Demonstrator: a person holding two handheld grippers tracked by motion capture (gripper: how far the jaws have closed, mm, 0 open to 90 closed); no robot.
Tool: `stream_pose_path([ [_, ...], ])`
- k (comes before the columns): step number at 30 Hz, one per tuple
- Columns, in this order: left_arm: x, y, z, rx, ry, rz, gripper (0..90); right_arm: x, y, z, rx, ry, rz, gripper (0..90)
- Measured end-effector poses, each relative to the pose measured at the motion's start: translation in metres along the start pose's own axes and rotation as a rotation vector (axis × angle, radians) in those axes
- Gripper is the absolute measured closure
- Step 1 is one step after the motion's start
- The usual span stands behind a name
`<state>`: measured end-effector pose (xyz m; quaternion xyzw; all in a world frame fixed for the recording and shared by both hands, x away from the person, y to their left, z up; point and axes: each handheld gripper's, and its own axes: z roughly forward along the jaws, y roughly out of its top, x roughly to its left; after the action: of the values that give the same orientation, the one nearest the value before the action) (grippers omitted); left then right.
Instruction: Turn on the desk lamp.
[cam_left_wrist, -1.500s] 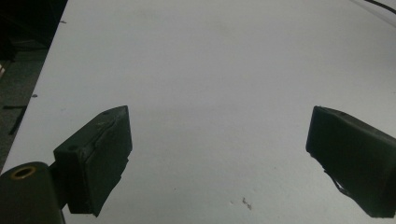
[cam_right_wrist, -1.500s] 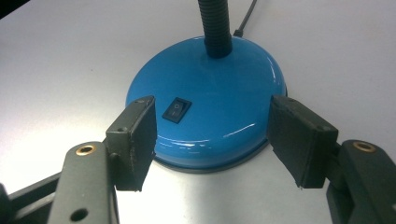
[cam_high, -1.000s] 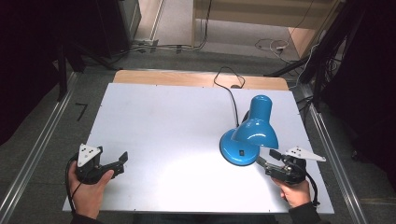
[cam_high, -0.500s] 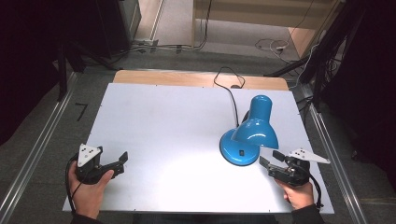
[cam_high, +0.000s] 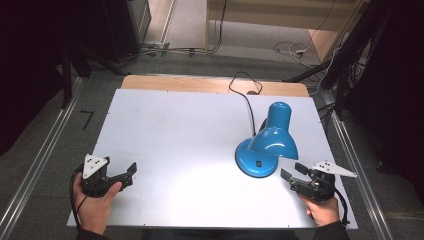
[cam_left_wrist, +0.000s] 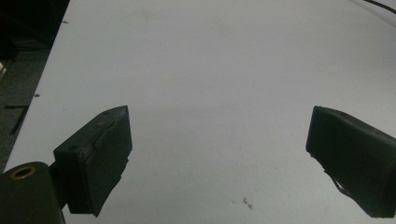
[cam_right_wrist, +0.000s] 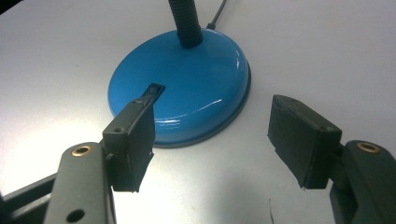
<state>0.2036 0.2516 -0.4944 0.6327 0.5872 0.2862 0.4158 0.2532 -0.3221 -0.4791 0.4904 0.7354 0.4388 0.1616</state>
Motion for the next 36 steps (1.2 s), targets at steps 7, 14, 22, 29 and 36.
stream_pose_path([
  [7, 0.000, 0.000, 0.000, -0.001, 0.000, -0.001, 7.3, -0.004, -0.002, -0.004, -0.003, -0.014, 0.006, 30.5],
  [14, 0.000, 0.000, 0.000, 0.001, -0.001, -0.001, 7.3, -0.008, -0.004, -0.009, 0.003, -0.035, 0.001, 30.5],
  [22, 0.000, 0.000, 0.000, 0.000, 0.000, -0.001, 7.3, -0.009, -0.006, -0.011, 0.001, -0.044, 0.003, 30.5],
  [29, 0.000, 0.000, 0.000, 0.001, -0.001, -0.003, 7.3, -0.013, -0.008, -0.015, -0.001, -0.053, 0.016, 30.5],
  [36, -0.001, 0.000, 0.001, 0.002, -0.001, -0.001, 7.3, -0.016, -0.010, -0.018, -0.002, -0.057, 0.022, 30.4],
])
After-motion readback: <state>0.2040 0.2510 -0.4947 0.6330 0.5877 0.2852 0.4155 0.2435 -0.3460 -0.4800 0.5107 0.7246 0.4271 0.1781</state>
